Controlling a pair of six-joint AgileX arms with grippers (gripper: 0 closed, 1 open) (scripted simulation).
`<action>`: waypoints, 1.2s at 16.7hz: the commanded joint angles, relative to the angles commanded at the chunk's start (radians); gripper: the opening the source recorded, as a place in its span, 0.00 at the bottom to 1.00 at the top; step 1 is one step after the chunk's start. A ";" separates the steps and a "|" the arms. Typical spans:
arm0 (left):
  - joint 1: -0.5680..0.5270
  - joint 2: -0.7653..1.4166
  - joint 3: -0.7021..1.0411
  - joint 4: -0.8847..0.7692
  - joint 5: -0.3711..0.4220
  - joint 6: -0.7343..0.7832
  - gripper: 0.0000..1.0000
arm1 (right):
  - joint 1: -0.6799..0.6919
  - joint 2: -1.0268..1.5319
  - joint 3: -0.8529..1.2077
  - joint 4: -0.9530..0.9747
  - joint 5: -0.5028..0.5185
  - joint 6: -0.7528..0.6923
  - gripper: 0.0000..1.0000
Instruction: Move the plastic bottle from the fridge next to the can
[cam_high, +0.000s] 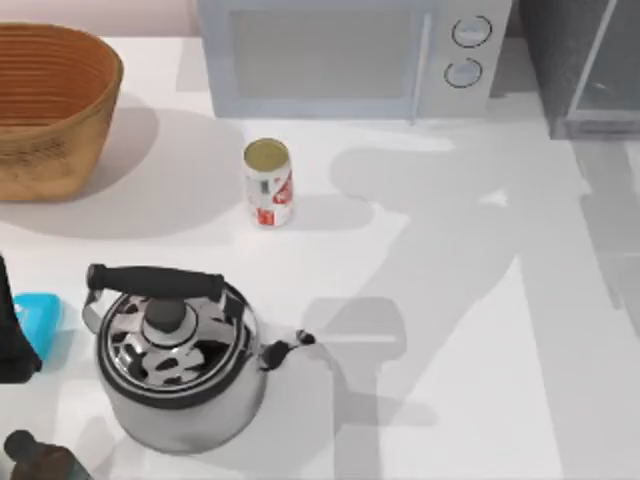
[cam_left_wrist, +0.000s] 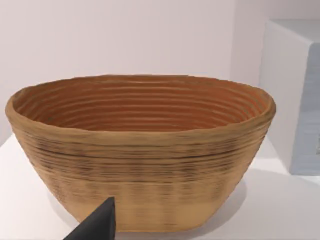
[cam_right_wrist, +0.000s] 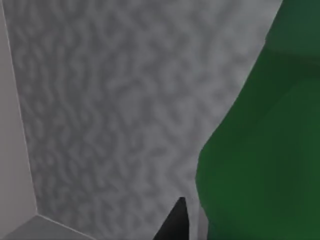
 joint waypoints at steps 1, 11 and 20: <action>0.000 0.000 0.000 0.000 0.000 0.000 1.00 | 0.001 -0.028 -0.044 0.018 0.000 0.000 0.00; 0.000 0.000 0.000 0.000 0.000 0.000 1.00 | 0.010 -0.354 -0.635 0.247 0.007 0.006 0.00; 0.000 0.000 0.000 0.000 0.000 0.000 1.00 | 0.042 -0.353 -0.655 0.271 -0.023 0.016 0.00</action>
